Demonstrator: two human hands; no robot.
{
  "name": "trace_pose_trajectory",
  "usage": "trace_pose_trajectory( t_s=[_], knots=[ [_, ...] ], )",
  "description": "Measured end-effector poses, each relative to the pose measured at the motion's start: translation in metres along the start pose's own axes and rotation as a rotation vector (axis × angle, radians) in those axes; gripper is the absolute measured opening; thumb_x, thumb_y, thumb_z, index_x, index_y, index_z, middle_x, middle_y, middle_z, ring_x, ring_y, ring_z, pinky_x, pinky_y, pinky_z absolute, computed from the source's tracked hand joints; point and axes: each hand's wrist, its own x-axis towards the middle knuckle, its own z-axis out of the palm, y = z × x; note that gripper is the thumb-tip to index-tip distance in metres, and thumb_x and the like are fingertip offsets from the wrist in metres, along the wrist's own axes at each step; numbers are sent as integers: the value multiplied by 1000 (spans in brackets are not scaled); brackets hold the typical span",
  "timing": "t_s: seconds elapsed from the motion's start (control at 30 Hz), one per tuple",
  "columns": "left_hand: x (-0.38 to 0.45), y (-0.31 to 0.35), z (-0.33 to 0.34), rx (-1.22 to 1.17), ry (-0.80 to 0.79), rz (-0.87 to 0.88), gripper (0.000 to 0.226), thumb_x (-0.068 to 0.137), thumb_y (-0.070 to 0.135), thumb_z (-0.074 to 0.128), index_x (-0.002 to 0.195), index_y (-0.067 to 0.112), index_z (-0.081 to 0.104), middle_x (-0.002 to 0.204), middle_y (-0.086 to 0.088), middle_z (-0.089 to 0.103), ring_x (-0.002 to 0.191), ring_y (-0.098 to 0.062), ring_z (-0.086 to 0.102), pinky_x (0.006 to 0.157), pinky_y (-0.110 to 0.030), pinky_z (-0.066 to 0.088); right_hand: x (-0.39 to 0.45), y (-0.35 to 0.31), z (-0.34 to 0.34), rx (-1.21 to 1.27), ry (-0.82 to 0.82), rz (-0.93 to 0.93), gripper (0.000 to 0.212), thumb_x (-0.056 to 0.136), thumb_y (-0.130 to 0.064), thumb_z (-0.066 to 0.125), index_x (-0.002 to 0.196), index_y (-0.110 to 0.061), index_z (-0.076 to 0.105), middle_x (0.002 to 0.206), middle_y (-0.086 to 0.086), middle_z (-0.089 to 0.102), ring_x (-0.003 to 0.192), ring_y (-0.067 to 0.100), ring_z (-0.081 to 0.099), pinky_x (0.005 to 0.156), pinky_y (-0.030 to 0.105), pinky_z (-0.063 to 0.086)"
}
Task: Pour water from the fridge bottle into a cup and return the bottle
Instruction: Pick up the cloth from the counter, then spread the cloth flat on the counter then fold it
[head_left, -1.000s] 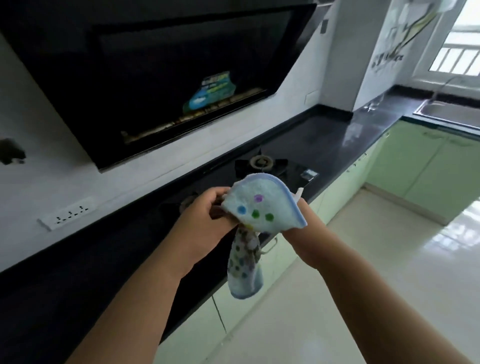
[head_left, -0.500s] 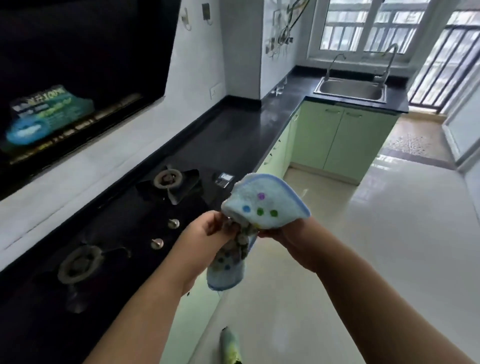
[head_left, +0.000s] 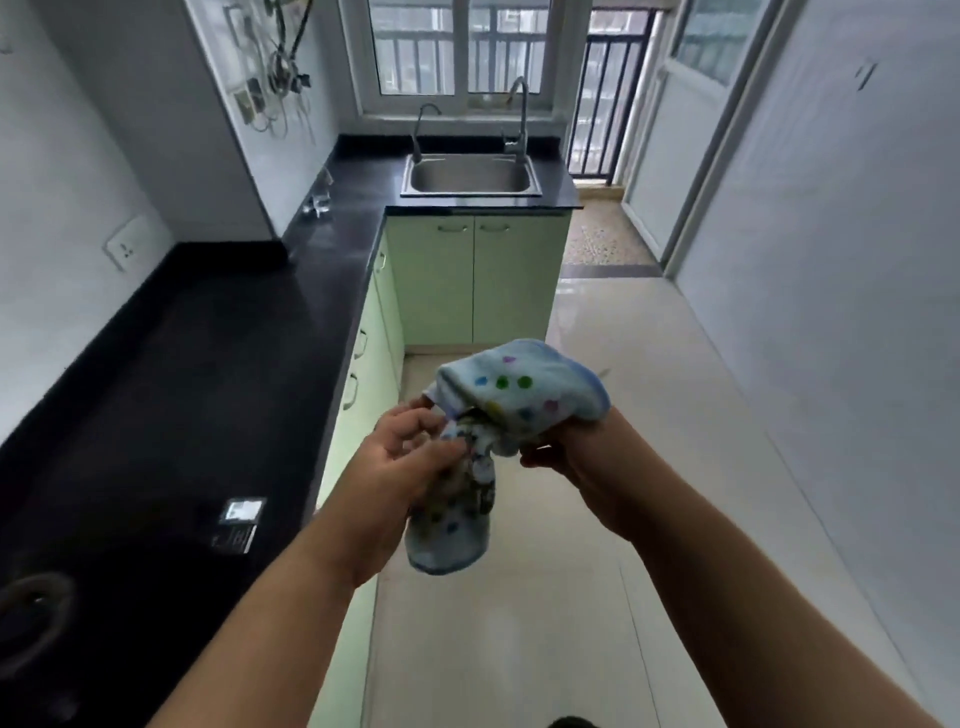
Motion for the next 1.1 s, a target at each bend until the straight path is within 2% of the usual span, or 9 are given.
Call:
trace_pose_trajectory(
  t_s=[0.07,0.13,0.2,0.37,0.47,0.63,0.8,0.9,1.1],
  knots=[
    [31,9,10,-150,-52,-37,19,99,18,58,105,10,74,131,-4,69,116,-21,67,91,-44,57,23,-2,-10,7,26,-5,29,80,-15,57,106,-15,72,89,5,73,79,14,65,75,32,54],
    [63,17,17,-259,-53,-50,30,108,12,43,102,9,73,120,-10,72,112,-22,68,95,-47,58,49,-5,-20,23,24,-1,28,82,-13,57,106,-17,72,89,4,72,79,14,65,74,32,54],
    [103,18,17,-220,-7,-65,16,106,10,53,112,7,66,119,-10,75,107,-22,73,89,-41,64,81,-7,-30,25,17,9,29,84,-14,56,108,-15,72,90,5,72,81,15,66,76,34,54],
    [204,22,0,-113,-7,-158,68,85,-3,75,143,20,48,139,-7,67,122,-30,69,93,-39,62,185,-4,-55,2,4,62,35,82,-19,55,112,-19,73,94,7,76,82,16,70,78,33,55],
    [253,29,-6,62,40,-264,54,85,8,79,136,12,62,124,-9,76,117,-28,73,101,-42,57,256,-8,-72,-21,-32,112,38,78,-22,55,111,-17,73,97,12,78,81,16,71,82,37,59],
    [318,38,-21,377,385,-208,17,103,31,63,106,17,73,95,0,81,96,-24,77,78,-31,58,370,-34,-86,-123,-159,142,28,91,-5,51,99,-14,76,91,12,78,77,18,69,77,34,59],
    [338,64,-52,728,712,-141,36,104,45,47,83,16,51,74,0,59,67,-17,55,60,-37,46,459,-51,-65,-327,-364,97,23,90,-6,50,104,-6,69,75,7,69,66,15,58,66,32,51],
    [339,76,-80,800,864,-100,41,103,46,48,80,13,42,67,-1,50,59,-17,46,55,-36,37,498,-57,-34,-401,-425,54,25,91,-12,51,110,-23,63,80,5,74,61,11,58,59,28,50],
    [345,91,-158,877,1053,-340,52,97,60,46,77,13,52,74,-6,62,66,-26,59,59,-38,46,568,-60,34,-573,-692,-3,30,96,-16,52,89,-39,71,67,-16,68,56,1,56,57,22,48]
  ],
)
